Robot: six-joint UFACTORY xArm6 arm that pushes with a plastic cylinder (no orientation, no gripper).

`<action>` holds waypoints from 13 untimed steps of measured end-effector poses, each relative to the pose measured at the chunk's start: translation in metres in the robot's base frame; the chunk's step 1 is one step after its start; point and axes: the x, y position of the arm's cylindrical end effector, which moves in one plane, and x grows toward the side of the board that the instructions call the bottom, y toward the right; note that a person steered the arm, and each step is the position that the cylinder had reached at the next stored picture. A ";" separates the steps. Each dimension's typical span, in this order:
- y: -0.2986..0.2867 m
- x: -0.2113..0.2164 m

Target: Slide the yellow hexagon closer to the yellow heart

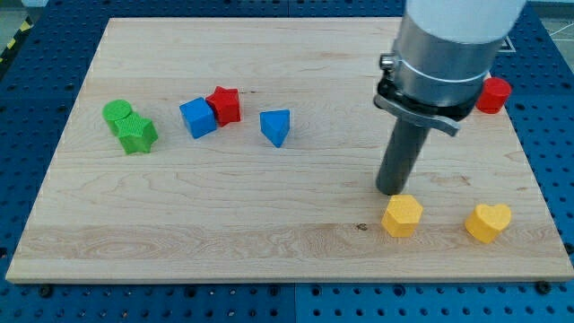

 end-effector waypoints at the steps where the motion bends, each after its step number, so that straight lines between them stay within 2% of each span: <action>1: -0.035 0.008; 2: -0.057 0.047; 3: -0.059 0.059; 6: 0.027 0.049; 7: 0.031 0.049; 9: -0.011 0.052; 11: 0.014 0.052; 12: 0.048 0.048; 13: 0.048 0.048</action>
